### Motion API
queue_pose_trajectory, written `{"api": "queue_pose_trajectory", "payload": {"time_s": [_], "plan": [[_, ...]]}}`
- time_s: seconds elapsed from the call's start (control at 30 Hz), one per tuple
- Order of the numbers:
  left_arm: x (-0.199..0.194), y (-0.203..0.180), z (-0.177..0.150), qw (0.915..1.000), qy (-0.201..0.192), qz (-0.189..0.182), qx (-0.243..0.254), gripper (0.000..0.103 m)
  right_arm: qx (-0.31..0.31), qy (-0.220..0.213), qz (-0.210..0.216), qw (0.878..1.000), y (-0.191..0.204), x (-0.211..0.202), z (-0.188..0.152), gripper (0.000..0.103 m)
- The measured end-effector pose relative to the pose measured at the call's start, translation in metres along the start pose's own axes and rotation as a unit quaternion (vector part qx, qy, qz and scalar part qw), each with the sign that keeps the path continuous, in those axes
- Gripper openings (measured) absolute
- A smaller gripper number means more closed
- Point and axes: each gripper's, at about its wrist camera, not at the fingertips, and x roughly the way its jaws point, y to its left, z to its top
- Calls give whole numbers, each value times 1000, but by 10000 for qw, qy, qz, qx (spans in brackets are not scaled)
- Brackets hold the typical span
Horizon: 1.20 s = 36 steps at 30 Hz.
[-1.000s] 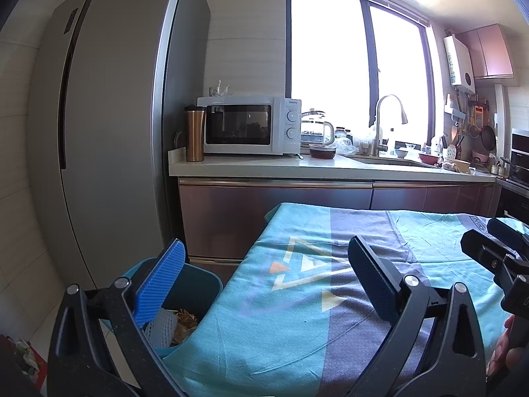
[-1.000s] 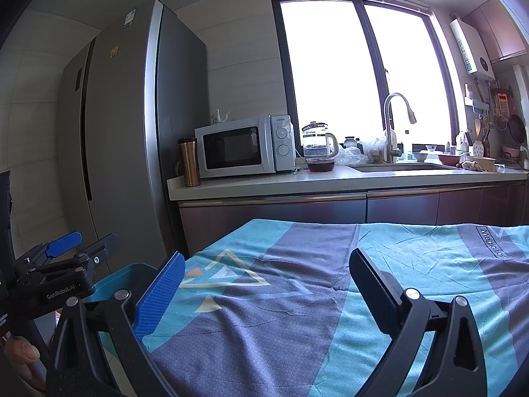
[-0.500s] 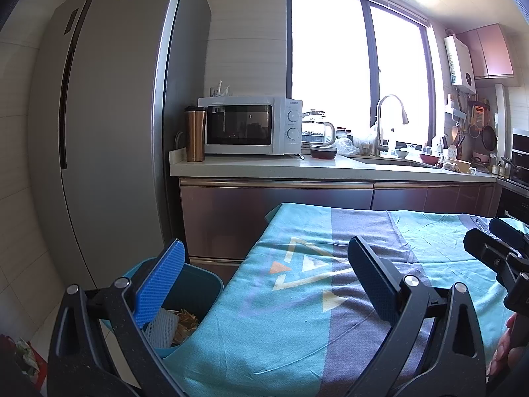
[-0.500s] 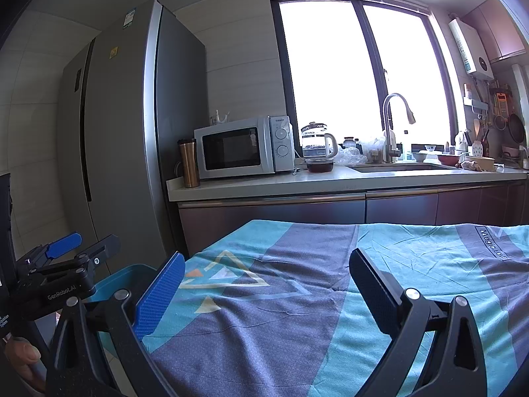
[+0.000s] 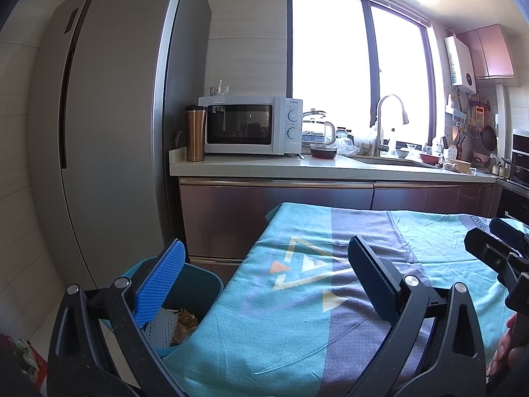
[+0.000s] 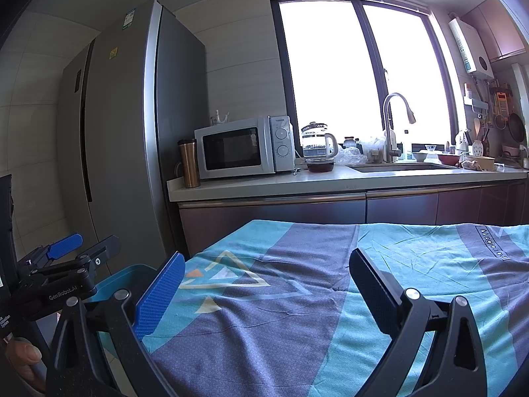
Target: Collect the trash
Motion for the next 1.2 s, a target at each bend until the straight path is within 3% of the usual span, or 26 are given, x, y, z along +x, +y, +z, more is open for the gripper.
{"api": "queue_pose_trajectory", "payload": {"time_s": [1.2], "plan": [[-3,-1,2,10000,-68,61,-1,97,41,-99,-89,9999,5,-5,2,96]]}}
